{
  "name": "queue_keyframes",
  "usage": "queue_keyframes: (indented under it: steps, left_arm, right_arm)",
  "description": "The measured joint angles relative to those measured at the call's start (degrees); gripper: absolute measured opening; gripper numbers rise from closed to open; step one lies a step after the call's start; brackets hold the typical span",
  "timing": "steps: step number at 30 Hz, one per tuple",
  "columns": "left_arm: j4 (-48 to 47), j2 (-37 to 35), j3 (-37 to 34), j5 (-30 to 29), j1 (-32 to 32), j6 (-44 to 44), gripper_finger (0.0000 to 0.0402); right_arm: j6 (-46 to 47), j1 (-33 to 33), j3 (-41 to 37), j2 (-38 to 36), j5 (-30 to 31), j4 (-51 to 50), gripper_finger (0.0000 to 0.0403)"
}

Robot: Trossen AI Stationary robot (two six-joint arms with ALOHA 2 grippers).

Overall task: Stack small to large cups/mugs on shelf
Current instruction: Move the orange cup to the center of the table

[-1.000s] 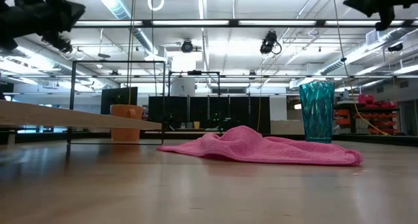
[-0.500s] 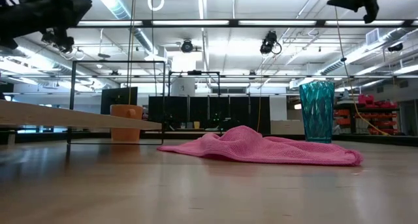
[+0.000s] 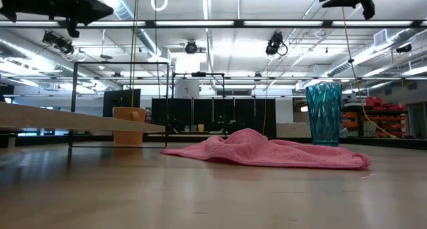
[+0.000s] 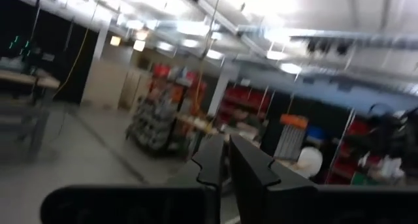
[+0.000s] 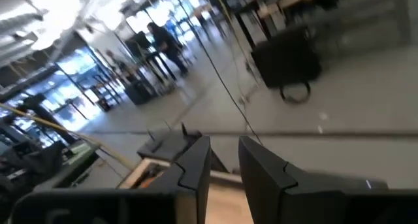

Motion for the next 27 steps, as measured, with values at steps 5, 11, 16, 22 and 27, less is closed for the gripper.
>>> queue_keyframes:
  steps: [5,11,16,22,27]
  left_arm:
    - [-5.39,4.58,4.35,0.01,1.32,2.61,0.0030]
    - [-9.84,11.38,9.61,0.01,4.04,2.89,0.0031]
    - [-12.52,18.24,14.25,-0.02,6.44,2.97,0.0052]
    - [-23.67,27.88,24.36,-0.02,8.43,8.22,0.0078]
    - [-37.46,36.25,34.53,-0.02,8.65,12.79,0.0094]
  right_arm:
    - [3.28,0.01,8.73,3.36,-0.04,-15.60,0.0087]
    - [5.62,0.01,16.23,7.19,-0.02,-25.82,0.0087]
    - [5.46,0.01,17.04,8.88,0.00,-27.73,0.0087]
    - [5.72,0.01,17.04,11.34,-0.02,-32.63,0.0087]
    - [5.86,0.01,17.04,13.58,-0.04,-33.87,0.0087]
